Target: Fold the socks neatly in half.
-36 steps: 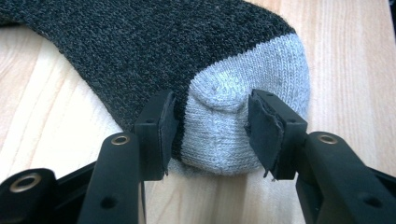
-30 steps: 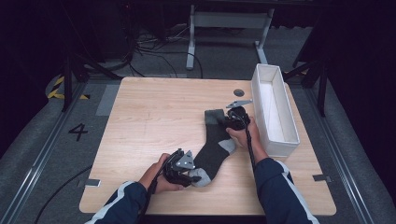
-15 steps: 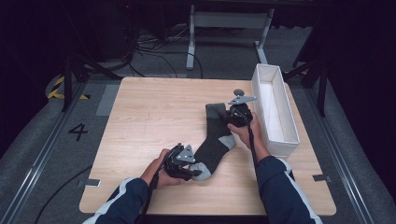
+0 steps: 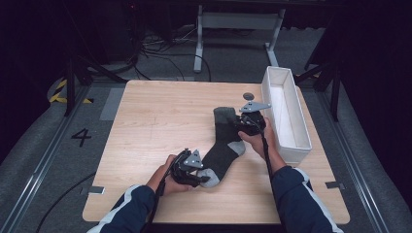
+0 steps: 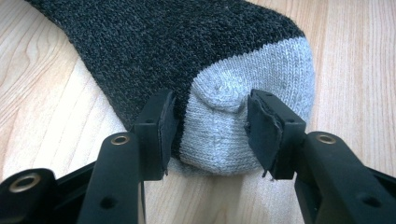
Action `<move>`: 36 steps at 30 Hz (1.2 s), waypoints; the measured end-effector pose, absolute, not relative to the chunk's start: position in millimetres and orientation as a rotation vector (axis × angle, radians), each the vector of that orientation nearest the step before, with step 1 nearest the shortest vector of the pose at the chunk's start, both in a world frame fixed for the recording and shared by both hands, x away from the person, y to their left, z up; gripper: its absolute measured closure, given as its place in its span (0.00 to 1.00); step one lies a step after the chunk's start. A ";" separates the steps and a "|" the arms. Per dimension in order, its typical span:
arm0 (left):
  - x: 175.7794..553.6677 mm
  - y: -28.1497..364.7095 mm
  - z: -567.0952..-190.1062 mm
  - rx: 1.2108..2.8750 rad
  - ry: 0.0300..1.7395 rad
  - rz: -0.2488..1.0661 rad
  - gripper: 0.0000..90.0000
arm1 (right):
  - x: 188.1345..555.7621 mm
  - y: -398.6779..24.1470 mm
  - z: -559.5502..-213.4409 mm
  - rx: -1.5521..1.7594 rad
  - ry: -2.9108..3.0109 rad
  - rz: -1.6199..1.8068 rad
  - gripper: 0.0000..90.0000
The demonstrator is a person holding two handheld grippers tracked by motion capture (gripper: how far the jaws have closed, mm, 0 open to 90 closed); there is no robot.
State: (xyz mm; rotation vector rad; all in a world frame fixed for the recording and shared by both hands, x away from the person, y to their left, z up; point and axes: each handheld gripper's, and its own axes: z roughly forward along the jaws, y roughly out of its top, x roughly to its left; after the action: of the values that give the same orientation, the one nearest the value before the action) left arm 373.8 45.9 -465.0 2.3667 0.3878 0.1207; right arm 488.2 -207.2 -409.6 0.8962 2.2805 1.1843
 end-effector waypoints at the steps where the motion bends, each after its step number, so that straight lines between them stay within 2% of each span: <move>1: 373.5 46.1 -465.0 2.368 0.390 0.120 0.57 | 484.5 -207.4 -407.6 0.878 2.284 1.189 0.84; 13: 372.6 45.5 -465.4 2.365 0.405 0.133 0.57 | 433.9 -208.7 -397.9 0.566 2.386 1.215 0.83; 27: 371.2 46.8 -466.4 2.355 0.418 0.134 0.57 | 401.5 -203.8 -415.5 0.365 2.468 1.267 0.81; 36: 370.1 47.0 -466.7 2.350 0.421 0.142 0.57 | 385.1 -196.3 -431.5 0.232 2.593 1.196 0.72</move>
State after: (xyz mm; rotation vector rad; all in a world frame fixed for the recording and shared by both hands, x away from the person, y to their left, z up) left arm 370.1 47.0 -466.7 2.3503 0.4213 0.1422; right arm 385.1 -196.3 -431.5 0.2320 2.5925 1.1957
